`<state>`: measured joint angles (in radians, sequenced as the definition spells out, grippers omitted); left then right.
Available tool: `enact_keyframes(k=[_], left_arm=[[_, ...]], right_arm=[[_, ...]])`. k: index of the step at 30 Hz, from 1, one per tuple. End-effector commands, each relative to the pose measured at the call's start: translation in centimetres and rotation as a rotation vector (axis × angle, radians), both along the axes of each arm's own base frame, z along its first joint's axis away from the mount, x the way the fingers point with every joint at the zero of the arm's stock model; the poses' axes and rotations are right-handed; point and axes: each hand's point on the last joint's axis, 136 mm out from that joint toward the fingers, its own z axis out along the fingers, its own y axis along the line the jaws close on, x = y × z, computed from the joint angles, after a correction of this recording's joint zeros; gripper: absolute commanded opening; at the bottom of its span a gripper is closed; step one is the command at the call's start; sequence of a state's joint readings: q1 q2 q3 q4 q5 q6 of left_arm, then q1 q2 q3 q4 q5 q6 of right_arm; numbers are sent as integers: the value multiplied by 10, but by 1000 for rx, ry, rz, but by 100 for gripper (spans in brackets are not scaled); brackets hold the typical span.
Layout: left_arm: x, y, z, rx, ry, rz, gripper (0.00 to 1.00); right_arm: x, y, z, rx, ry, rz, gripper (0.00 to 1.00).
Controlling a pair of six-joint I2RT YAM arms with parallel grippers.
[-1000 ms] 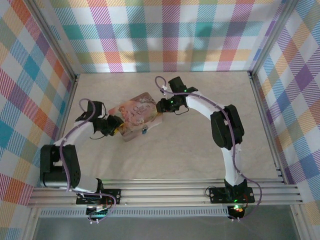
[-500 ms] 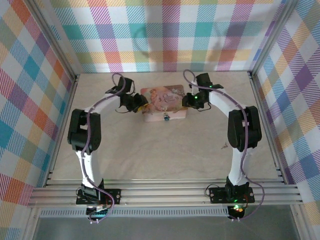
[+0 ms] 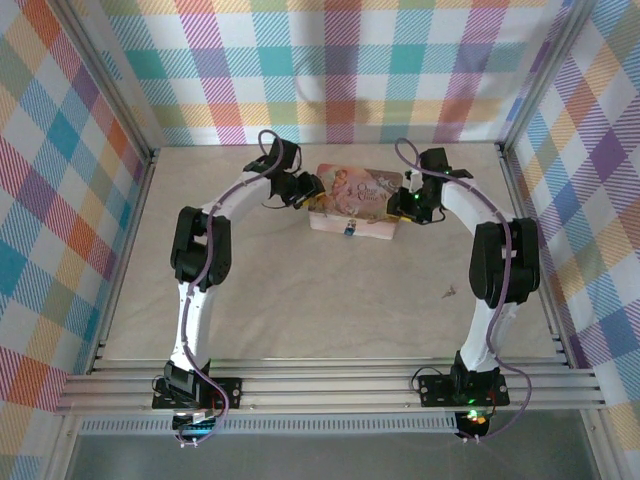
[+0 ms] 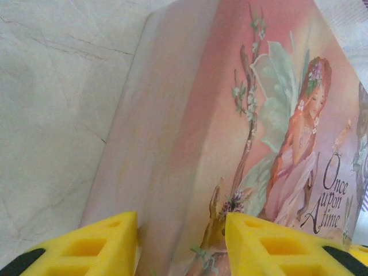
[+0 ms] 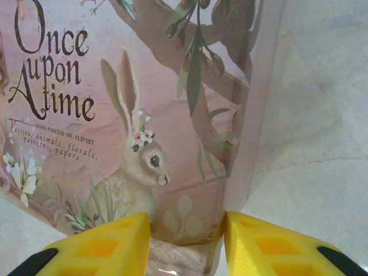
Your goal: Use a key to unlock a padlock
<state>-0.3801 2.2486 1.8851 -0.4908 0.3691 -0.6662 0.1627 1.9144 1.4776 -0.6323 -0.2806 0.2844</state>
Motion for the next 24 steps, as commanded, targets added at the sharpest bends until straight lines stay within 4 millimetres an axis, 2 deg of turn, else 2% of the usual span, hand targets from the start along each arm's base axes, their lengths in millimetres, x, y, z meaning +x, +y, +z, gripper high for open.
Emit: enact_keyframes(k=[1, 3, 5, 9, 12, 15, 20, 24], left_arm=[[-42, -30, -6, -16, 80, -80, 45], [-47, -24, -6, 2, 81, -73, 48], [-52, -17, -7, 24, 81, -57, 56], [-60, -6, -4, 64, 71, -38, 67], [-63, 3, 3, 100, 54, -34, 72], [-66, 13, 13, 145, 27, -35, 75], [-78, 35, 23, 232, 4, -21, 77], [-90, 40, 26, 251, -9, -21, 78]], right_arm=[[-14, 30, 26, 109, -20, 69, 41], [-15, 30, 29, 113, -20, 62, 44], [-15, 29, 33, 119, -22, 44, 47], [-19, 25, 45, 133, -32, 9, 56], [-25, 7, 53, 107, -40, -50, 59], [-37, -24, 57, 55, -30, -155, 61], [-84, -85, 45, -55, 55, -343, 58], [-131, -111, 17, -102, 151, -417, 52]])
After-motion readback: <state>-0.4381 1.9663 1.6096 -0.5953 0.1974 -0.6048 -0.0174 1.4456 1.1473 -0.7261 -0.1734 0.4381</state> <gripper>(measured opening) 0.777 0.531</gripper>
